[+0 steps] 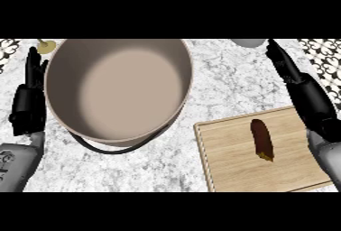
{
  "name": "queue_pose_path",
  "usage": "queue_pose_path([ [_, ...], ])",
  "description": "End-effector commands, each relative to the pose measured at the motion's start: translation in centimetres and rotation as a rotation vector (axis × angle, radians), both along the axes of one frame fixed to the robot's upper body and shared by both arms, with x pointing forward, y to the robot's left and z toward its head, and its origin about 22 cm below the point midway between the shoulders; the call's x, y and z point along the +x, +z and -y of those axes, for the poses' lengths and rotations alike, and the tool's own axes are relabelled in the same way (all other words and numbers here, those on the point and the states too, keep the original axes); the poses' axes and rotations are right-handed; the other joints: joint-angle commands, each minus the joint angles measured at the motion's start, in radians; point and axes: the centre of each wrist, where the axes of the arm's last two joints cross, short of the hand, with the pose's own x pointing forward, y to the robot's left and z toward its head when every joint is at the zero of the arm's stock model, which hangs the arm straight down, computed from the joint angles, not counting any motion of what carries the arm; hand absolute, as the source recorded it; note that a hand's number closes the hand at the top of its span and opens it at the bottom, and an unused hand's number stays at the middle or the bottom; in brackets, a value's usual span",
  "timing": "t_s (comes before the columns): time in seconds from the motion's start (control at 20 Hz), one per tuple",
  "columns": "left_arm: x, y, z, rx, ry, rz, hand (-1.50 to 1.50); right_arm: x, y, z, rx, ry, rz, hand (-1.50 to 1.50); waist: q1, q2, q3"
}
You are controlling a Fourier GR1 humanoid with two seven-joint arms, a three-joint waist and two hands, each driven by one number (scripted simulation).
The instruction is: Pick the sweet potato from the tray and place it in the pot
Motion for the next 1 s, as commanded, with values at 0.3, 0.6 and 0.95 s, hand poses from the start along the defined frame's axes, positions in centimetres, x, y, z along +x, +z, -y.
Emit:
queue_pose_path([
  [0.3,-3.5,-5.3,4.3,-0.328,-0.232,-0.377,0.00,-2.9,-3.9,14.4,-0.445,-0.666,-0.246,-1.50,-0.089,0.051,-0.011],
  [0.6,-5.2,-5.4,5.1,-0.464,-0.396,-0.518,0.00,-5.2,-9.8,14.2,-0.541,-0.847,-0.437,-1.50,-0.013,0.023,0.013],
  [0.95,-5.2,-3.9,4.3,-0.485,-0.449,-0.569,0.00,-4.0,-7.9,10.5,-0.707,-0.834,-0.507,-1.50,0.009,-0.003,0.010],
])
